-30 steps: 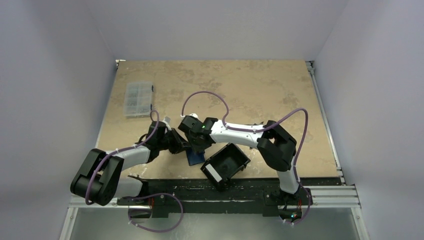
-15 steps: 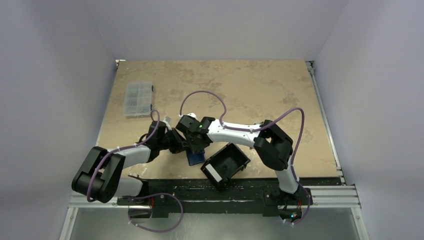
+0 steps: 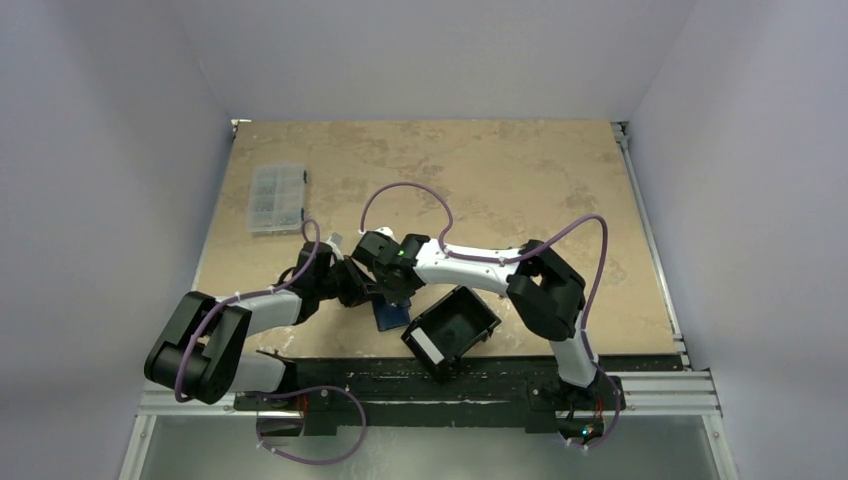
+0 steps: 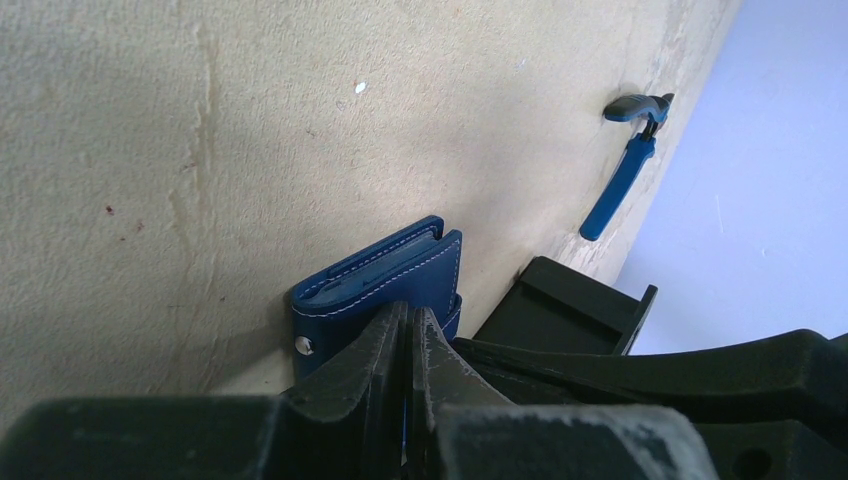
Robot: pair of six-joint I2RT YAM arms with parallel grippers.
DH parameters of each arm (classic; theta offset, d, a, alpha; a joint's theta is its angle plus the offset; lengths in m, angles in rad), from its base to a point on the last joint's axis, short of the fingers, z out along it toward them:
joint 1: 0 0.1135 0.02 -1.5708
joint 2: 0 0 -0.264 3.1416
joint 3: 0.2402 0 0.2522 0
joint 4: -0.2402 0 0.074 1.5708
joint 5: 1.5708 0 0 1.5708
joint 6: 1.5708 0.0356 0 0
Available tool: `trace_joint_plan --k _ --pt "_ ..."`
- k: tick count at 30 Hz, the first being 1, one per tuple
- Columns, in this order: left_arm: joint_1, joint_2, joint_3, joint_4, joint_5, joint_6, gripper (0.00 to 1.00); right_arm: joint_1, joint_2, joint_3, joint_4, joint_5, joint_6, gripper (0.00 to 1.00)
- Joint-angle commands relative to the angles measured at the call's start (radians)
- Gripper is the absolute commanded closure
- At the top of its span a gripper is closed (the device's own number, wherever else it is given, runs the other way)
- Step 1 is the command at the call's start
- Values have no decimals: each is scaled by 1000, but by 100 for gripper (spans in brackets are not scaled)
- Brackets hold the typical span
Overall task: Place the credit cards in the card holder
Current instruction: Close the card holder at the center of the board.
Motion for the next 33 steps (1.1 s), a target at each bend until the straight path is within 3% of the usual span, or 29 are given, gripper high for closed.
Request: trace_joint_plan --k 1,26,33 --pt "11 10 -5 14 -4 36 95 0 -66 -18 19 -16 25 100" --pt "14 13 -8 24 7 31 95 -33 -54 -60 125 -99 61 100" --pt "17 16 -6 27 12 32 95 -33 -44 -66 91 -34 52 100"
